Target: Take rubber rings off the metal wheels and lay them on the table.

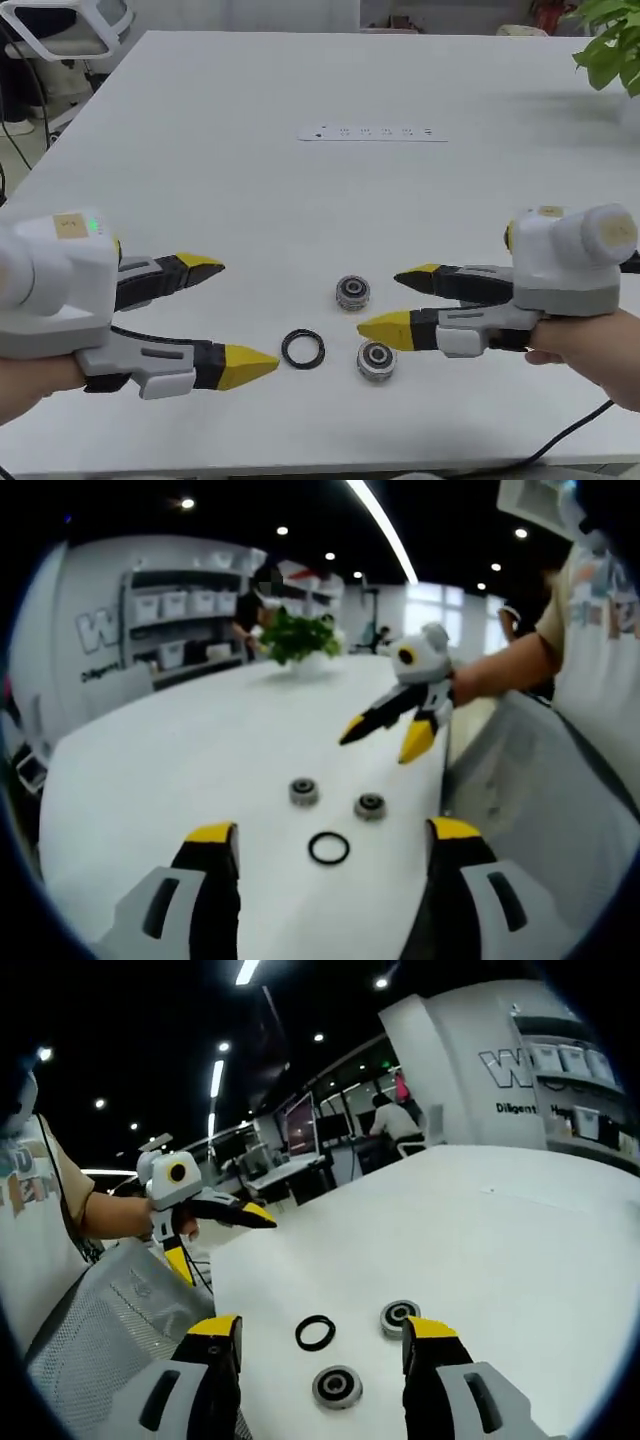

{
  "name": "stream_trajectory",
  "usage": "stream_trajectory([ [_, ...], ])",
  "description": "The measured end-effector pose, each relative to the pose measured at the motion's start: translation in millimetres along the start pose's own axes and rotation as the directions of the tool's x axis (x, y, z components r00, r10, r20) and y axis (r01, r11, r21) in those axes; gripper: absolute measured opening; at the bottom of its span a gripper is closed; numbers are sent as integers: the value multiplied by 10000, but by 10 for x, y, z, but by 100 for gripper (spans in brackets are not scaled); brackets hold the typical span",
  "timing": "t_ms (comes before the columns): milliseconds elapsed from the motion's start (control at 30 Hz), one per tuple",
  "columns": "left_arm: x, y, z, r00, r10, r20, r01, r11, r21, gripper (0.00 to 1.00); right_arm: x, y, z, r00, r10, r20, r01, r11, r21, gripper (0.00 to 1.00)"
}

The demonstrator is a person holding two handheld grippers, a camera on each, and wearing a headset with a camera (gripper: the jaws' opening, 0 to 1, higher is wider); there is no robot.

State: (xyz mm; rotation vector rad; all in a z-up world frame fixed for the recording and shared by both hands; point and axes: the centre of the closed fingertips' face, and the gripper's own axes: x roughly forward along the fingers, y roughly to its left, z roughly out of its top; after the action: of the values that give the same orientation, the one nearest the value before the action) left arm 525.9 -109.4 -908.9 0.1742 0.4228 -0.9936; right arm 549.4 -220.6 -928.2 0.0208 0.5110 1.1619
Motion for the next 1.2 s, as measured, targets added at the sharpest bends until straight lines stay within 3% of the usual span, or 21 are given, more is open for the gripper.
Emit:
stream_trajectory([
  [367, -107, 1, 103, 9988, 328, 352, -327, 9995, -51, 83, -263, 129, 45, 9985, -530, -142, 504, 9885, -1423, 78],
  [533, -144, -26, 117, 9982, 406, 448, -404, 9992, -56, 85, -384, 132, 53, 9971, -761, 14, 754, 9859, -1491, 82],
  [833, -204, -70, 107, 9976, 552, 422, -552, 9985, -3, 90, -562, 117, -73, 9920, -1251, -190, 1198, 9765, -1790, 88],
  [967, -212, -94, 118, 9969, 647, 442, -649, 9979, 34, 91, -626, 64, -133, 9858, -1641, -352, 1529, 9647, -2146, 89],
  [1200, -222, -119, 139, 9960, 723, 523, -721, 9974, -41, 92, -695, 130, -158, 9861, -1657, -160, 1592, 9669, -1992, 90],
])
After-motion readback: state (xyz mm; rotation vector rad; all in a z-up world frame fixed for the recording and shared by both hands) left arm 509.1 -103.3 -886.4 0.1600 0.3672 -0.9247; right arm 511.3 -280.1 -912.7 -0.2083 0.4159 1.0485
